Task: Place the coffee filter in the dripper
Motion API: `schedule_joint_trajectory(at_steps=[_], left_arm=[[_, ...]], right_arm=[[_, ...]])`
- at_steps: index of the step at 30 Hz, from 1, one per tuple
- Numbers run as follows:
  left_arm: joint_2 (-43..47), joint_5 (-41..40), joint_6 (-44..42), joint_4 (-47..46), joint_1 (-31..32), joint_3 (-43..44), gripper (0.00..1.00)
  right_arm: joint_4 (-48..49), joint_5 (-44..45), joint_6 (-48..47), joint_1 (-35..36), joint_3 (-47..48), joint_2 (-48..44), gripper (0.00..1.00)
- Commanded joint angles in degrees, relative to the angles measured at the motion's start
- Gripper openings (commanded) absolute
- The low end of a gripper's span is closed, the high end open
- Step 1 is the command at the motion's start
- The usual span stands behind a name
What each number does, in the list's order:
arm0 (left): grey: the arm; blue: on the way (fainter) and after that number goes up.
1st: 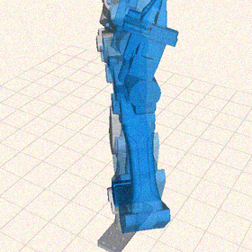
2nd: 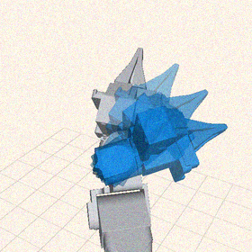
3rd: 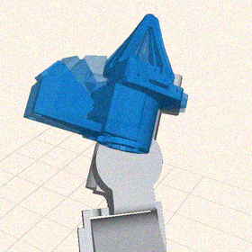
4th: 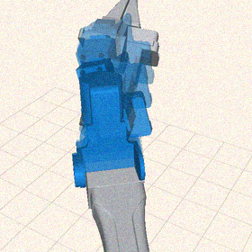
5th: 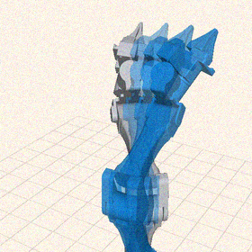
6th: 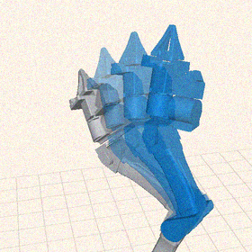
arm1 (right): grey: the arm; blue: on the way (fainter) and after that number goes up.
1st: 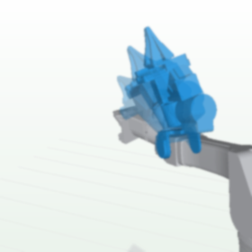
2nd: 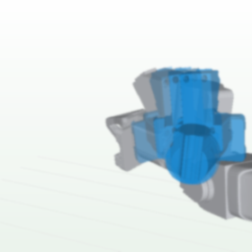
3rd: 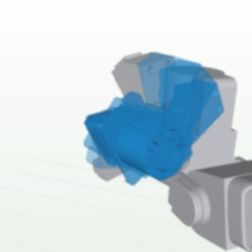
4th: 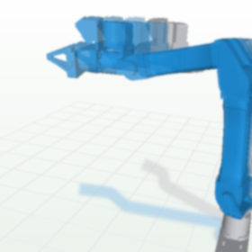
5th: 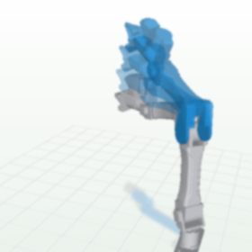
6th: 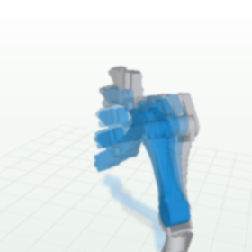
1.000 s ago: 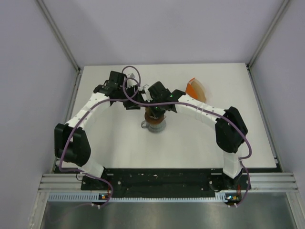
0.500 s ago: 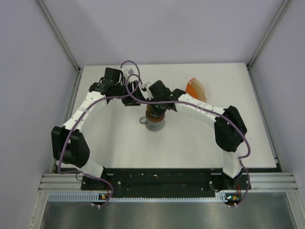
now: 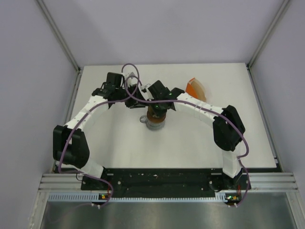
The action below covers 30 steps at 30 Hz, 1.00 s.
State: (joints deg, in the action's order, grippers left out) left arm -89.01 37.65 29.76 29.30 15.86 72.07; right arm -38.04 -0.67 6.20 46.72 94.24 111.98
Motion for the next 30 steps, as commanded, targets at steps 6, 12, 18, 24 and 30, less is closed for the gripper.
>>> schedule_joint_trajectory(at_steps=[6,12,18,24,30], left_arm=[[0.6,2.2,0.8,-4.8,0.9,-0.5,0.37],[-0.1,0.8,1.2,-5.3,1.2,-2.5,0.35],[-0.6,1.1,1.8,-5.6,1.2,-2.5,0.33],[-0.4,0.4,1.2,-5.3,1.3,-2.4,0.29],[0.3,-1.8,-0.1,-4.8,1.3,-2.4,0.25]], right_arm=[[-4.4,1.0,-1.1,0.9,1.7,0.6,0.00],[-4.3,1.0,-0.5,0.8,4.0,-0.4,0.00],[-4.4,-0.6,-0.2,0.9,5.0,-1.0,0.00],[-4.8,0.5,-0.1,1.0,5.6,-1.3,0.00],[-5.3,3.3,-0.1,0.9,7.3,-3.9,0.00]])
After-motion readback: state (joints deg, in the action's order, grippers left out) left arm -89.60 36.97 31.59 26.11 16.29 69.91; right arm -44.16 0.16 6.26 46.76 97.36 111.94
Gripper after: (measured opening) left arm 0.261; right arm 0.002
